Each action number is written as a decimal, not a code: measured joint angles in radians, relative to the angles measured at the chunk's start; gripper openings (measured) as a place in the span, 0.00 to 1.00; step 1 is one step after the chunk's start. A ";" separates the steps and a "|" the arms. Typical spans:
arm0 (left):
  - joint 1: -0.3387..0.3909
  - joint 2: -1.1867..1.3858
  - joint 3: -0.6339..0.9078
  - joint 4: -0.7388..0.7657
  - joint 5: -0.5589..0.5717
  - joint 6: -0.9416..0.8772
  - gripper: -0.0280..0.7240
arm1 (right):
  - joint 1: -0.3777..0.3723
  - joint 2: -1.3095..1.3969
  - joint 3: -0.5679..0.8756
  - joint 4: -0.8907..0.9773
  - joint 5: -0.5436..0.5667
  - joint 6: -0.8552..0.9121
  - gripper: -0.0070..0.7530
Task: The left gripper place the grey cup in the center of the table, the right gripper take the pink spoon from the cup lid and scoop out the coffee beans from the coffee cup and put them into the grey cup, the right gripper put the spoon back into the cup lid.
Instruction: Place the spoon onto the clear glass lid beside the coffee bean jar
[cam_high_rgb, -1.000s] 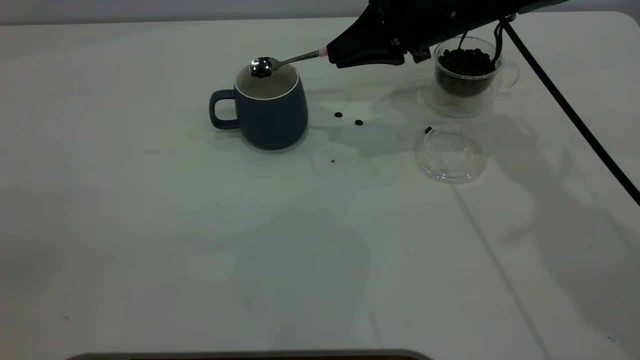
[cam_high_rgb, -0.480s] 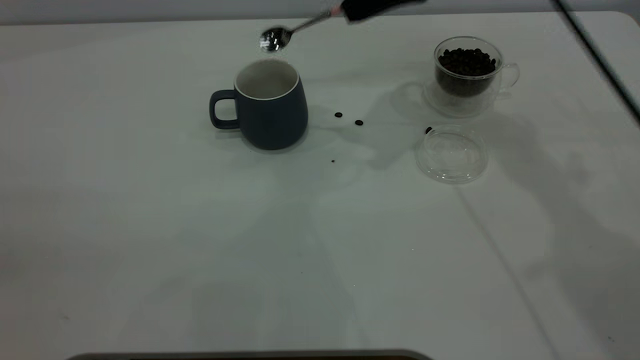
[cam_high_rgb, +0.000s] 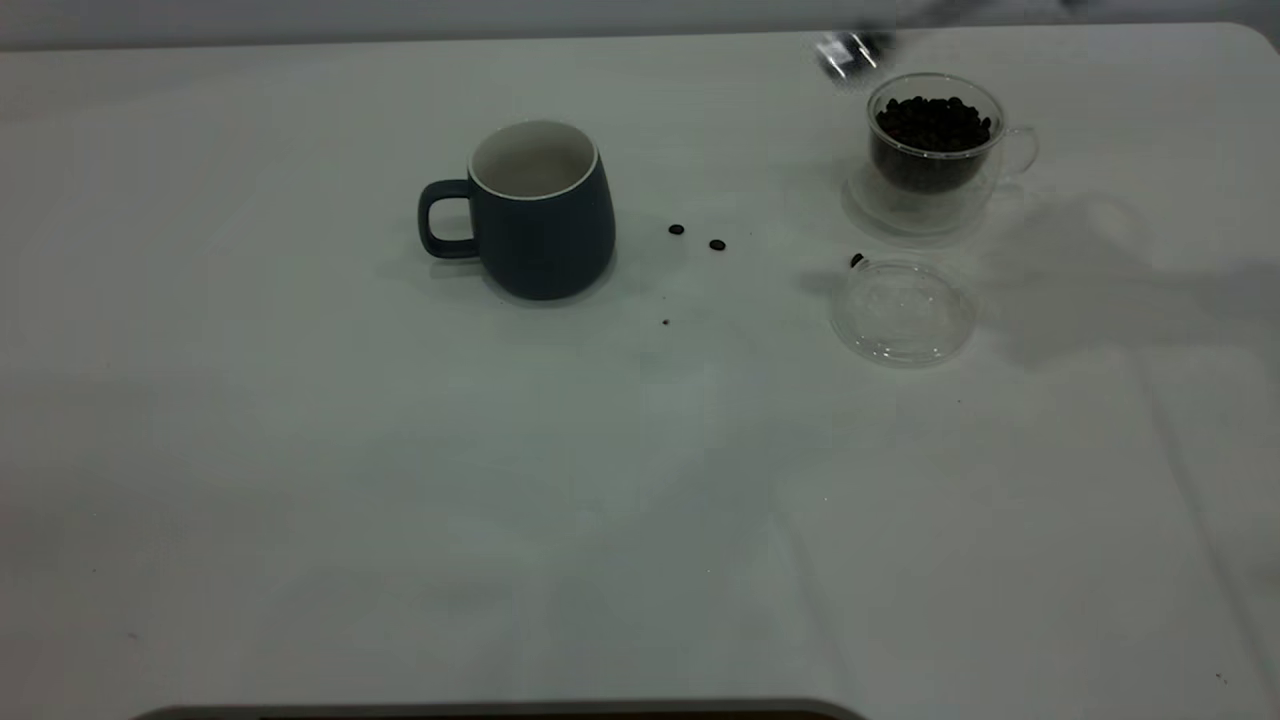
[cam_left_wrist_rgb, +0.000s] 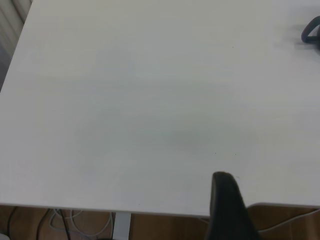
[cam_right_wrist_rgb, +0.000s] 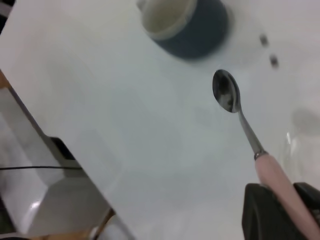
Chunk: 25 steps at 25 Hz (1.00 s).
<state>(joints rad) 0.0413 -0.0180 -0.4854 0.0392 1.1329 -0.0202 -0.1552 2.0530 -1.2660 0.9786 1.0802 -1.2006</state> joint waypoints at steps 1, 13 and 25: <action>0.000 0.000 0.000 0.000 0.000 0.000 0.70 | -0.019 0.008 0.038 0.000 -0.018 -0.002 0.14; 0.000 0.000 0.000 0.000 0.000 0.000 0.70 | -0.092 0.263 0.084 0.155 -0.142 -0.086 0.14; 0.000 0.000 0.000 0.000 0.000 0.000 0.70 | -0.092 0.396 0.082 0.295 -0.178 -0.144 0.14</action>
<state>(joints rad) 0.0413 -0.0180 -0.4854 0.0392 1.1329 -0.0202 -0.2472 2.4491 -1.1841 1.2738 0.9022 -1.3443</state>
